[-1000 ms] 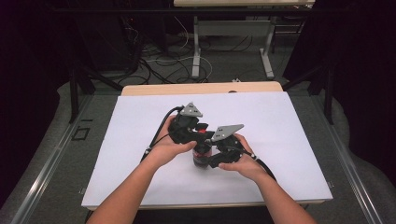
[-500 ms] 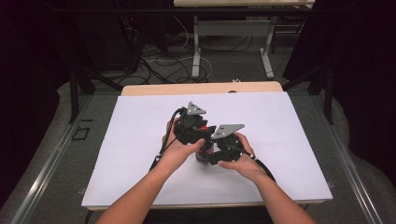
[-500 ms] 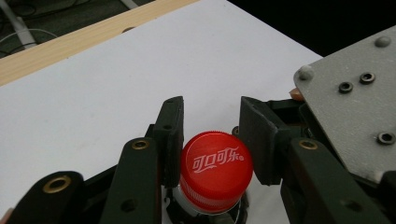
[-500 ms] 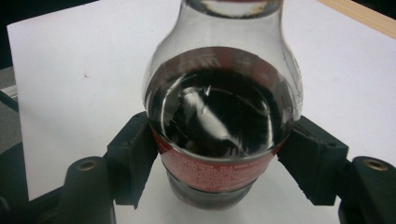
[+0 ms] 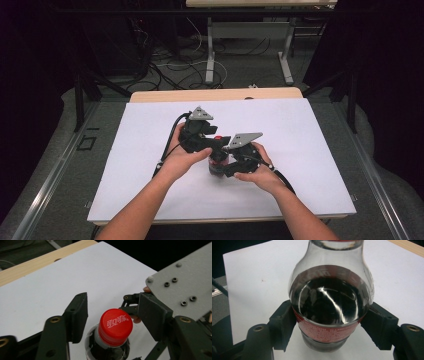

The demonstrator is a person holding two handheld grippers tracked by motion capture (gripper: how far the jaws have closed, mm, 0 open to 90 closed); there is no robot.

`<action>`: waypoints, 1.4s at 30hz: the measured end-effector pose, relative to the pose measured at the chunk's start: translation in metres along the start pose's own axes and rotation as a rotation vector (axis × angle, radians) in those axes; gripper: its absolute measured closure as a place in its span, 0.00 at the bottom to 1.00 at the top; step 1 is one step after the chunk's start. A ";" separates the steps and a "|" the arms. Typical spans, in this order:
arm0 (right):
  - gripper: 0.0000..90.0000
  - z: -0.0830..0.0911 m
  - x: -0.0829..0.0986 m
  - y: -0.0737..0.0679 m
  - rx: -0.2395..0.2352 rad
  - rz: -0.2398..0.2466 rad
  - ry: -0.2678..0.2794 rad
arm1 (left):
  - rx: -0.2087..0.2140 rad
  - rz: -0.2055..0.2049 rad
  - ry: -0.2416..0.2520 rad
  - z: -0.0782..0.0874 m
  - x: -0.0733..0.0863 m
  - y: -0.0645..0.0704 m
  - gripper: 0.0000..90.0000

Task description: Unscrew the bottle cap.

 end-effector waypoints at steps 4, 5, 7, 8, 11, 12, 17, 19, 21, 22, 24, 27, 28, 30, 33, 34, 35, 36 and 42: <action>0.34 0.000 -0.001 -0.001 -0.008 0.015 0.015 | 0.028 -0.039 -0.027 0.004 0.001 -0.004 0.39; 0.34 0.000 -0.001 -0.002 -0.014 0.017 0.013 | 0.043 -0.049 -0.034 0.004 0.002 -0.005 0.39; 0.34 0.000 -0.001 -0.003 -0.018 0.014 0.027 | 0.067 -0.057 -0.048 0.005 0.003 -0.008 0.37; 0.34 0.000 -0.001 -0.003 -0.021 0.019 0.025 | 0.070 -0.067 -0.042 0.005 0.003 -0.009 0.35; 0.34 0.000 -0.001 -0.003 -0.031 0.029 0.008 | 0.083 -0.080 -0.049 0.005 0.003 -0.011 0.35; 0.34 0.000 -0.002 -0.003 -0.030 0.033 0.014 | 0.088 -0.086 -0.053 0.005 0.003 -0.012 0.35; 0.34 0.000 -0.002 -0.004 -0.036 0.033 0.011 | 0.118 -0.095 -0.087 0.007 0.003 -0.015 0.40; 0.34 0.000 -0.001 -0.004 -0.033 0.035 0.014 | 0.127 -0.096 -0.089 0.007 0.003 -0.015 0.45; 0.34 -0.001 -0.001 -0.004 -0.042 0.039 0.009 | 0.134 -0.102 -0.070 0.006 0.003 -0.015 0.46; 0.34 0.000 -0.001 -0.004 -0.041 0.032 0.009 | 0.137 -0.104 -0.072 0.006 0.003 -0.015 0.47; 0.34 -0.001 -0.001 -0.005 -0.038 0.037 0.013 | 0.145 -0.113 -0.075 0.006 0.003 -0.015 0.49; 0.34 -0.001 -0.002 -0.005 -0.041 0.039 0.014 | 0.166 -0.136 -0.103 0.006 0.002 -0.015 0.50; 0.34 0.000 -0.002 -0.005 -0.047 0.041 0.003 | 0.160 -0.137 -0.102 0.006 0.003 -0.015 0.51; 0.34 0.000 -0.002 -0.005 -0.049 0.041 0.005 | 0.156 -0.129 -0.110 0.004 0.003 -0.015 0.54; 0.34 0.000 -0.002 -0.005 -0.055 0.042 0.002 | 0.169 -0.126 -0.101 0.002 0.003 -0.017 0.56; 0.34 0.000 -0.002 -0.005 -0.055 0.041 0.002 | 0.164 -0.118 -0.090 0.000 0.004 -0.016 0.56; 0.34 -0.001 -0.002 -0.005 -0.058 0.039 0.000 | 0.169 -0.121 -0.098 0.000 0.003 -0.016 0.56; 0.34 -0.001 -0.002 -0.005 -0.058 0.042 -0.002 | 0.177 -0.136 -0.111 -0.001 0.003 -0.016 0.58; 0.34 -0.001 -0.002 -0.004 -0.054 0.037 -0.002 | 0.155 -0.134 -0.096 -0.007 0.002 -0.010 0.67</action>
Point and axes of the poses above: each handheld gripper's, and its own axes: z roughly backward along the jaws, x roughly out of its underside, y roughly to its right, the point moved 2 cm from there along -z, roughly forward along the jaws, and after that the axes turned 8 degrees about z, right-handed, at the moved point
